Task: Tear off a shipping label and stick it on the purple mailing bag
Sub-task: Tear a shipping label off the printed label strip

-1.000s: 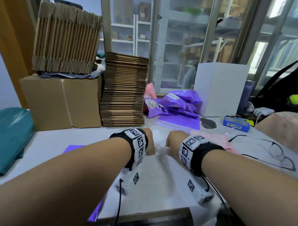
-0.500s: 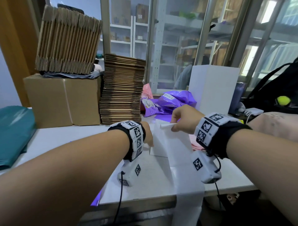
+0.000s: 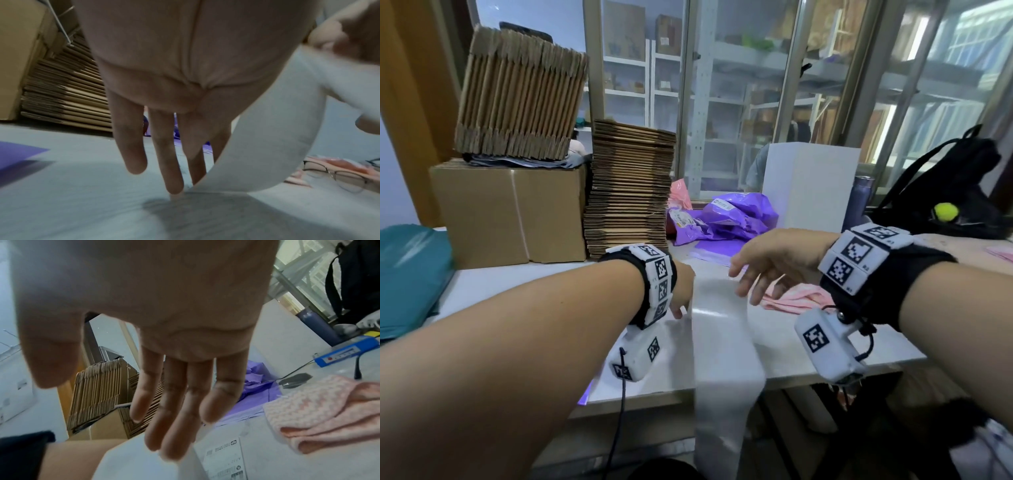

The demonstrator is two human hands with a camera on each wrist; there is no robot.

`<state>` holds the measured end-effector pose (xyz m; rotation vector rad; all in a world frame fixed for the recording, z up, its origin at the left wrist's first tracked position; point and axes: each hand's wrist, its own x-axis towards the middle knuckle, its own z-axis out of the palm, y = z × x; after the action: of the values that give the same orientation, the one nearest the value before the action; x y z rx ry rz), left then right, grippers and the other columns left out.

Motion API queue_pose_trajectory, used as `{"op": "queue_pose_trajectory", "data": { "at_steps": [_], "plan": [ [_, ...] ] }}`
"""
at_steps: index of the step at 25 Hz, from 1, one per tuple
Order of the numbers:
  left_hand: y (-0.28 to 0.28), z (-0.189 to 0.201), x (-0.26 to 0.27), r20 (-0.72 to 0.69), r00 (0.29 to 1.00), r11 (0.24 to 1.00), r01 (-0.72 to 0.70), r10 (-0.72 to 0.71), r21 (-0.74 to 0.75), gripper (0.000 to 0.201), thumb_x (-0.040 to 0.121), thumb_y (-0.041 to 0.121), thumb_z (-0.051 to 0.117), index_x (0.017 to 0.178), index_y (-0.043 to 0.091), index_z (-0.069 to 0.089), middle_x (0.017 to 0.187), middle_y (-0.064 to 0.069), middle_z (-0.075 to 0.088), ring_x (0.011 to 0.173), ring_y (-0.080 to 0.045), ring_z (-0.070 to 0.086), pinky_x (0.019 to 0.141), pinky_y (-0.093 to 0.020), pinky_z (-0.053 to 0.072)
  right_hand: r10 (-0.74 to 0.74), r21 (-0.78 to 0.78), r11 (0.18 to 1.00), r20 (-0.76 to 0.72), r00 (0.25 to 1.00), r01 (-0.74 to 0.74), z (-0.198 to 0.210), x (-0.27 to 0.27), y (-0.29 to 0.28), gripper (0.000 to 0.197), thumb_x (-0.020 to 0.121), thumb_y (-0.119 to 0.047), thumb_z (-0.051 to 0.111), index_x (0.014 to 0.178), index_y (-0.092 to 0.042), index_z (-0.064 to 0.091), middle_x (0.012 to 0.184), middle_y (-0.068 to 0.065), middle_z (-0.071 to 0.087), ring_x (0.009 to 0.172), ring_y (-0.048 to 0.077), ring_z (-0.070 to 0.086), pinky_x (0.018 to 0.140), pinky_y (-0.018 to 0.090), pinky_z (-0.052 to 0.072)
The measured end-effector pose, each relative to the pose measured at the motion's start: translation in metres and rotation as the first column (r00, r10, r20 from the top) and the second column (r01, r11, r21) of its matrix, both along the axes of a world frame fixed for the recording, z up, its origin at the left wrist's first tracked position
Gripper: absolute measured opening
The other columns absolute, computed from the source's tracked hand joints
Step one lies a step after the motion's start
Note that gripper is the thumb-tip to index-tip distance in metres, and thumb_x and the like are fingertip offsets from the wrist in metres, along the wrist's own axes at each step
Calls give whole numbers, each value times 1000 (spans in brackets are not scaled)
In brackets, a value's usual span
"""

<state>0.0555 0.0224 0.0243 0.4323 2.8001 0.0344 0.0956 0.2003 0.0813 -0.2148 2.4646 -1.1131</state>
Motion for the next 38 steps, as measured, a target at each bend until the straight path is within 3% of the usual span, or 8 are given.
{"op": "queue_pose_trajectory", "data": {
  "at_steps": [4,8,13,18,23,31,35,38],
  "plan": [
    [-1,-2,10,78,990,988,126,-119,-93,44,90,4,52,132,19,59,130,4,60,69,-12,54,46,5,38,21,182,983,-305,952,36,-20,-2,-11,8,73,-19,77,71,-19,69,63,0,64,59,15,58,56,22,44],
    [-2,-6,20,91,988,982,134,-123,-131,52,92,6,47,140,26,49,145,2,49,121,-18,51,99,-21,37,95,329,944,-366,926,33,-49,-3,-29,17,68,-20,82,81,-26,73,69,-9,63,61,6,54,65,21,42],
    [-4,-27,4,27,993,980,119,-117,-160,61,91,39,55,144,14,40,143,-5,50,128,-24,50,104,-35,39,187,561,827,-301,935,15,-83,-13,-40,53,73,-27,79,124,-23,64,126,-4,63,111,14,61,86,20,42],
    [-12,-44,-17,-83,993,994,71,-79,-88,72,77,56,63,135,14,52,126,-1,59,112,-22,57,92,-32,45,200,596,803,-241,950,-17,-98,-42,-46,73,72,-39,75,139,-24,50,139,-5,56,123,17,56,100,29,45],
    [-14,-46,-24,-99,988,986,110,-122,-125,79,76,65,59,140,21,46,132,-3,57,119,-26,53,99,-35,43,260,644,764,-253,932,-38,-106,-63,-54,56,74,-32,70,129,-26,58,120,-4,67,106,19,64,84,25,48],
    [-16,-48,-32,-98,989,992,100,-107,-74,79,72,63,64,140,25,47,136,0,56,121,-25,54,100,-34,43,198,644,764,-266,943,21,-112,-76,-64,54,66,-33,75,119,-24,66,107,0,73,97,21,68,87,33,55],
    [-18,-47,-31,-96,992,995,83,-87,-49,76,75,58,65,140,23,47,139,0,54,124,-23,53,101,-33,42,159,617,785,-284,946,53,-108,-71,-62,13,66,-29,72,72,-19,67,66,-2,62,69,19,60,58,22,45],
    [-19,-46,-32,-138,990,999,46,-42,28,54,78,48,66,123,19,63,122,-3,67,111,-23,61,94,-34,50,107,564,820,-326,939,102,-105,-69,-62,20,71,-22,69,91,-20,71,86,1,71,82,20,65,67,25,51]
  ]
}}
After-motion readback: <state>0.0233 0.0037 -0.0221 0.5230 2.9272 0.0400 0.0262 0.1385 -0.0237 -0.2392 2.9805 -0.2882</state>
